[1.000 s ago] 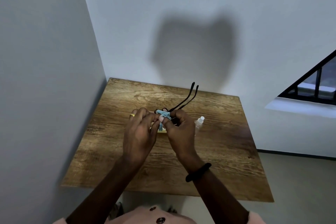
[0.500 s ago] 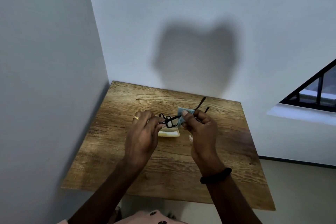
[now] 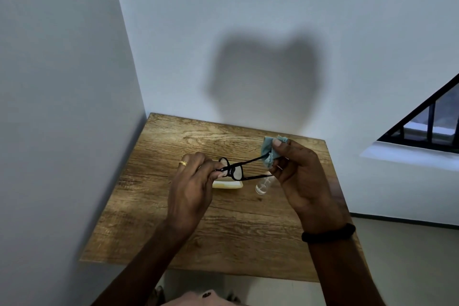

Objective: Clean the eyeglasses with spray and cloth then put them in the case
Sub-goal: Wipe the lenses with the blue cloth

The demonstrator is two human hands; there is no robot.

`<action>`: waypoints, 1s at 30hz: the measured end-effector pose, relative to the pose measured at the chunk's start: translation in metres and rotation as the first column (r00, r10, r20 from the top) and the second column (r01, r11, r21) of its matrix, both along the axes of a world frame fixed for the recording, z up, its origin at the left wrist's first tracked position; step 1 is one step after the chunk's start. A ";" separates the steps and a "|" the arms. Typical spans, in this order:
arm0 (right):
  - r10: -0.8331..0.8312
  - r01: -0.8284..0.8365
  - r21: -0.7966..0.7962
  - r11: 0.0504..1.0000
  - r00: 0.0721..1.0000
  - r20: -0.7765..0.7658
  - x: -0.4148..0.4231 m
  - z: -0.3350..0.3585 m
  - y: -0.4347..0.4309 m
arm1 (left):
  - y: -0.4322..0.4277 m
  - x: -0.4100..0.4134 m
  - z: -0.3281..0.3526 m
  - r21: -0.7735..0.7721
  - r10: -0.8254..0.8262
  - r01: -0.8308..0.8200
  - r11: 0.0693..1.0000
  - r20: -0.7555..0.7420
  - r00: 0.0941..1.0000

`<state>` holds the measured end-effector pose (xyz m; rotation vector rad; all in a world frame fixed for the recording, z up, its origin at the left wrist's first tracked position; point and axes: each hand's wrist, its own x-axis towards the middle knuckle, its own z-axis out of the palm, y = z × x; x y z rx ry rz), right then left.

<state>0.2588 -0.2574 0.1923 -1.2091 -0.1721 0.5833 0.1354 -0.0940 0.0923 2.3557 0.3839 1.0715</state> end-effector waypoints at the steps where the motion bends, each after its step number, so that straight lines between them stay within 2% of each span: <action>1: 0.014 -0.014 0.009 1.000 1.000 0.002 0.001 0.001 -0.001 | -0.001 0.000 0.002 0.006 -0.007 0.006 1.000 0.010 1.000; 4: 0.013 -0.013 0.011 1.000 1.000 0.011 0.002 0.006 -0.002 | -0.001 0.000 0.004 -0.015 -0.010 0.011 1.000 0.022 1.000; 7: -0.096 0.094 0.065 0.993 0.995 0.027 0.006 0.013 -0.004 | -0.001 -0.004 0.000 -0.139 0.025 -0.024 0.990 0.009 1.000; 8: -0.153 0.150 0.039 0.988 0.984 0.095 0.008 0.015 -0.006 | -0.001 -0.006 0.001 -0.207 0.039 -0.038 0.978 0.001 0.999; 10: -0.212 0.266 -0.114 0.957 0.912 0.350 0.009 0.014 -0.007 | 0.000 -0.010 0.006 -0.356 0.069 -0.069 0.932 -0.014 0.998; 11: -0.188 0.311 -0.192 0.931 0.858 0.478 0.009 0.011 -0.007 | 0.000 -0.011 0.009 -0.429 0.085 -0.086 0.899 -0.022 0.996; 13: -0.062 0.339 -0.328 0.882 0.773 0.631 0.005 0.000 -0.002 | 0.002 -0.009 0.014 -0.550 0.114 -0.121 0.827 -0.046 0.992; 16: 0.150 0.333 -0.469 0.818 0.663 0.733 -0.006 -0.022 0.009 | 0.003 -0.007 0.019 -0.612 0.125 -0.147 0.777 -0.079 0.989; 18: 0.300 0.353 -0.531 0.770 0.534 0.791 -0.015 -0.040 0.017 | 0.001 -0.007 0.021 -0.622 0.125 -0.149 0.769 -0.082 0.989; 21: 0.514 0.467 -0.609 0.641 0.328 0.793 -0.028 -0.063 0.029 | -0.002 -0.006 0.021 -0.650 0.125 -0.149 0.745 -0.083 0.989; 24: 0.590 0.506 -0.610 0.610 0.224 0.776 -0.037 -0.075 0.035 | -0.001 -0.006 0.018 -0.674 0.128 -0.157 0.722 -0.092 0.987; 27: 0.616 0.537 -0.595 0.597 0.169 0.770 -0.039 -0.082 0.038 | 0.002 -0.008 0.011 -0.691 0.130 -0.165 0.703 -0.103 0.986; 30: 0.637 0.537 -0.601 0.592 0.145 0.757 -0.038 -0.084 0.040 | 0.005 -0.007 0.008 -0.759 0.127 -0.165 0.630 -0.109 0.986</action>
